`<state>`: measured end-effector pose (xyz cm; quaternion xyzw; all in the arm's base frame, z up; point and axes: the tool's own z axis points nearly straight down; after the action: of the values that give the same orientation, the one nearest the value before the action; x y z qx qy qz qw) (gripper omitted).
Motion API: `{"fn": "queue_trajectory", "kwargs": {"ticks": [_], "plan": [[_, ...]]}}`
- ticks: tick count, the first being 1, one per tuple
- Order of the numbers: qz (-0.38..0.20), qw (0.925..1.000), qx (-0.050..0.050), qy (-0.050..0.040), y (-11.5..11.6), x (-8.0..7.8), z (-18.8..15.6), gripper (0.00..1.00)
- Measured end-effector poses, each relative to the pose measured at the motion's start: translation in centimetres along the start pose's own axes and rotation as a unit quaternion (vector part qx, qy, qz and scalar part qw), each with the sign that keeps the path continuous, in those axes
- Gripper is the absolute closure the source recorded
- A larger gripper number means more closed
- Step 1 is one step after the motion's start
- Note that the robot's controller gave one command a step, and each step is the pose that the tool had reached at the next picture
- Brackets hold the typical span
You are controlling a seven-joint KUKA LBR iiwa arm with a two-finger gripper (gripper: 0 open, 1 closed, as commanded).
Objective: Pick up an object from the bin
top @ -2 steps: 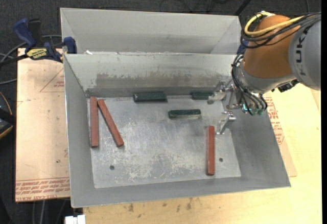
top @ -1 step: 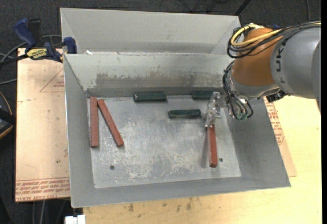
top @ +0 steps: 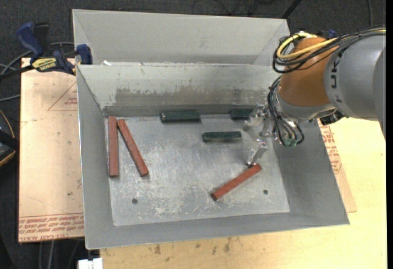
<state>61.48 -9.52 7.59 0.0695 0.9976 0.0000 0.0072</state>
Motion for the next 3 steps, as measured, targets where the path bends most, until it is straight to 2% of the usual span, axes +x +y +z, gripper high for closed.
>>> {"fn": "queue_trajectory", "kwargs": {"ticks": [1,2,3], "plan": [[0.0,1.0,0.0,0.0,0.0,0.0,0.0,0.0],[-0.022,0.9998,-0.001,0.0008,6.1,-2.2,-0.3,1.0],[-0.022,0.9998,-0.001,0.0007,6.1,-2.2,-0.3,1.0]]}}
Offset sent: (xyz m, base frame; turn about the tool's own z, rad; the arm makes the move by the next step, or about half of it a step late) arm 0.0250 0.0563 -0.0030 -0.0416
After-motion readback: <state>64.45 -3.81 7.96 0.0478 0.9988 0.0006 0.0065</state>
